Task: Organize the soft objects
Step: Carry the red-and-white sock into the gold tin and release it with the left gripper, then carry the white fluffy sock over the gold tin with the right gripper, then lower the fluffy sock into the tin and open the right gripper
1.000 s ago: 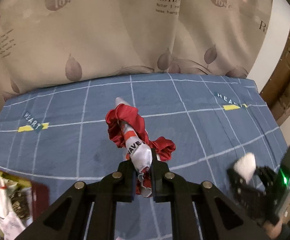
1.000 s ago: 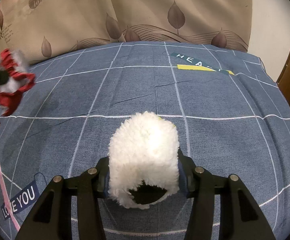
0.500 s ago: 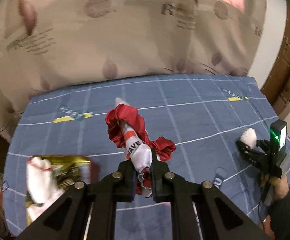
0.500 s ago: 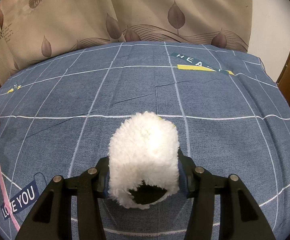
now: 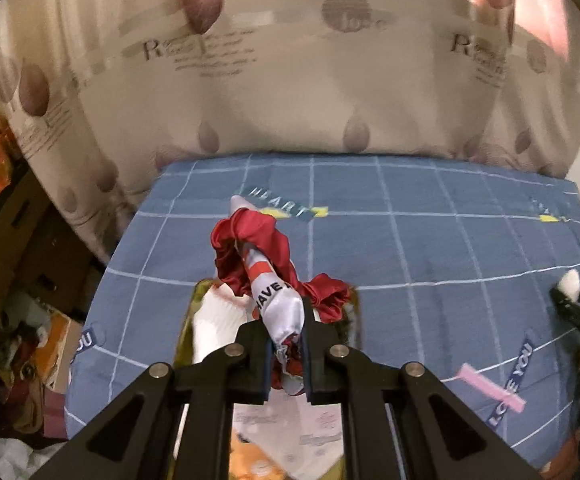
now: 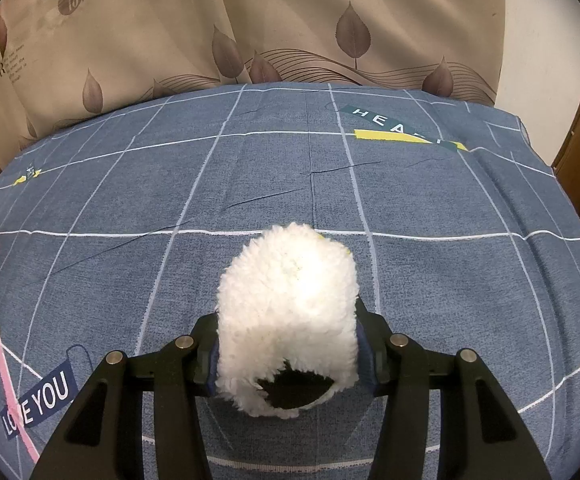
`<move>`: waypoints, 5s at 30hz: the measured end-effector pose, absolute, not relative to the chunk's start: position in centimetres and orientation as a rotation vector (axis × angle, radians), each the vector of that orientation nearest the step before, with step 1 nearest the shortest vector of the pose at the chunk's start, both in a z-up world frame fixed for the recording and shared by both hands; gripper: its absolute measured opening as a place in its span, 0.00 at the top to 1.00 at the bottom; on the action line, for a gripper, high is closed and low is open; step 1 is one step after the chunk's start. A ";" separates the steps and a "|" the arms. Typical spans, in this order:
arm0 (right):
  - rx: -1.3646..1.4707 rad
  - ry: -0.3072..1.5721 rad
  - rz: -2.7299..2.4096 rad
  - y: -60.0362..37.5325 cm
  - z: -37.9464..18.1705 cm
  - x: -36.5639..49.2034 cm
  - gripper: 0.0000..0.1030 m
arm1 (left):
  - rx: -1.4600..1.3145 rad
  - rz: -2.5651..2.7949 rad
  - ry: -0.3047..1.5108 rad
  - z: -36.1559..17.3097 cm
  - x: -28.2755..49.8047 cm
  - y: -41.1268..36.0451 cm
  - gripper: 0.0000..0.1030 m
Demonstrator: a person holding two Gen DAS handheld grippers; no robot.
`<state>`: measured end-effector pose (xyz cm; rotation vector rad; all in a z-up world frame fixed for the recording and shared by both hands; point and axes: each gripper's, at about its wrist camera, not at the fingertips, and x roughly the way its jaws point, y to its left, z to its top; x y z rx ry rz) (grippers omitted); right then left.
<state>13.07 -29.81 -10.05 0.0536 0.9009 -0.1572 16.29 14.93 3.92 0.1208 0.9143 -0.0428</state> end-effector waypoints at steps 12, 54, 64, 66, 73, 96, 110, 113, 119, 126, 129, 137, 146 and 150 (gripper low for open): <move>0.052 0.901 -0.158 -29.8 -10.1 13.1 0.52 | -0.073 -0.091 0.991 -0.3 16.6 18.4 0.89; 0.041 0.902 -0.163 -29.6 -10.1 13.1 0.52 | 0.106 0.258 0.740 0.1 3.4 22.0 0.52; 0.027 0.894 -0.172 -29.6 -9.8 12.9 0.57 | -0.031 0.346 0.766 -2.3 1.0 26.1 0.51; 0.014 0.889 -0.178 -29.2 -9.6 12.8 0.58 | -0.040 0.372 0.762 -2.5 0.7 26.6 0.51; -0.031 0.865 -0.117 -26.0 -7.6 11.9 0.59 | -0.024 0.398 0.775 -3.1 0.8 27.1 0.51; -0.247 0.848 0.514 -1.1 -3.5 7.4 0.59 | -0.038 0.387 0.797 -3.3 1.0 27.4 0.50; -0.330 0.868 0.647 9.4 -4.7 6.7 0.59 | -0.062 0.414 0.789 -3.1 0.9 28.4 0.50; -0.333 0.885 0.648 10.6 -5.4 7.2 0.59 | -0.083 0.416 0.789 -3.0 0.8 28.8 0.50; -0.342 0.895 0.636 12.5 -6.5 8.0 0.59 | -0.090 0.416 0.788 -3.0 0.9 28.9 0.50; -0.355 0.888 0.625 13.6 -7.6 8.3 0.55 | -0.079 0.406 0.791 -3.1 0.9 28.6 0.50; -0.368 0.876 0.611 13.6 -7.6 8.1 0.52 | -0.069 0.402 0.792 -3.2 0.9 28.3 0.50; -0.349 0.865 0.602 13.3 -7.3 7.5 0.27 | -0.059 0.390 0.794 -3.2 1.0 27.7 0.50; -0.308 0.852 0.589 12.7 -6.4 6.5 0.15 | -0.047 0.377 0.793 -3.2 0.9 26.9 0.50; -0.277 0.843 0.553 11.9 -5.8 5.7 0.10 | -0.045 0.369 0.797 -3.2 0.9 26.7 0.50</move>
